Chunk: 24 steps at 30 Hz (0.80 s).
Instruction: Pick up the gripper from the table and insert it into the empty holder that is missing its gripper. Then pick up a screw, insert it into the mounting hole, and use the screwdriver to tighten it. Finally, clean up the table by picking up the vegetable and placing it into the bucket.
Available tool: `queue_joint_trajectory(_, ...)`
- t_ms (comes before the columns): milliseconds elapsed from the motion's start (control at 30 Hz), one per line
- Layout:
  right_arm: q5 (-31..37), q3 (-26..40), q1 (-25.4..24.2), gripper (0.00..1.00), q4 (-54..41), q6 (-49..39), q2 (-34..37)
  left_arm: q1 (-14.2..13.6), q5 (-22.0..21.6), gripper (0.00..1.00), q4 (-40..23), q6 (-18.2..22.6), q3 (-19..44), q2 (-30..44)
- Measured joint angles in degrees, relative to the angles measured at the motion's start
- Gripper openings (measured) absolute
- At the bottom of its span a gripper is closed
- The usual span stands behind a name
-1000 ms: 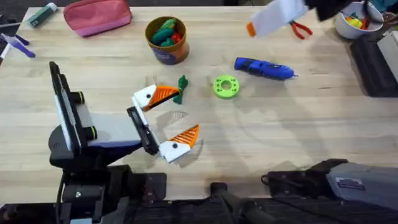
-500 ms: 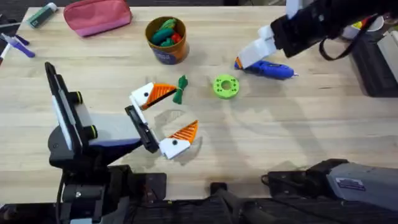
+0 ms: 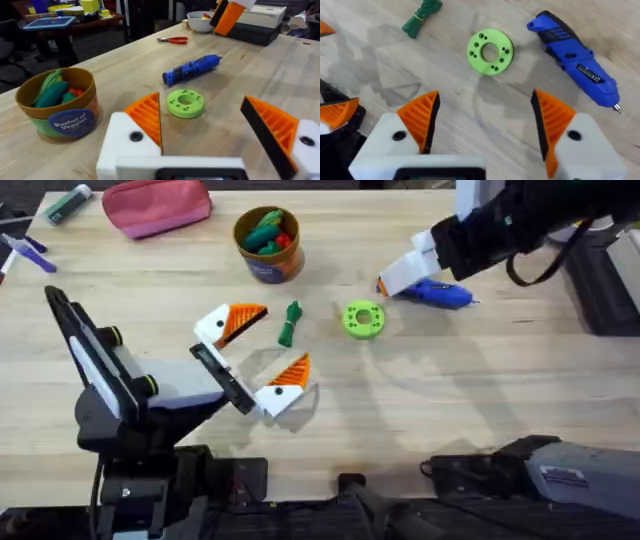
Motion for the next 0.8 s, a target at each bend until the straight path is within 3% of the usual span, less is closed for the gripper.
queue_joint_trajectory(100, -0.07, 0.0, 0.0, 0.994, 0.0, 0.15, 0.0, 0.0, -0.74, 0.986, 1.1, -0.82, -0.1, 0.02)
queue_joint_trajectory(200, -0.15, 0.0, 0.0, 0.993, 0.0, 0.15, 0.01, 0.0, -2.87, 0.985, 2.06, -4.3, -0.11, 0.01)
queue_joint_trajectory(300, -0.17, 0.0, 0.0, 0.994, -0.05, 0.15, 0.0, 0.0, -6.14, 0.986, -1.37, -6.7, 0.81, 0.07)
queue_joint_trajectory(400, -0.17, 0.0, 0.0, 0.994, -0.2, 0.15, 0.0, 0.0, -9.48, 0.985, -9.91, -6.85, 4.35, 0.13)
queue_joint_trajectory(567, -0.17, 0.0, 0.0, 0.993, -0.28, 0.15, 0.0, 0.0, -15.51, 0.986, -23.51, -3.24, 14.09, 4.91)
queue_joint_trajectory(800, -0.17, 0.0, 0.0, 0.993, -0.31, 0.17, 0.0, 0.0, -22.66, 0.986, -35.21, 0.95, 32.64, 21.01)
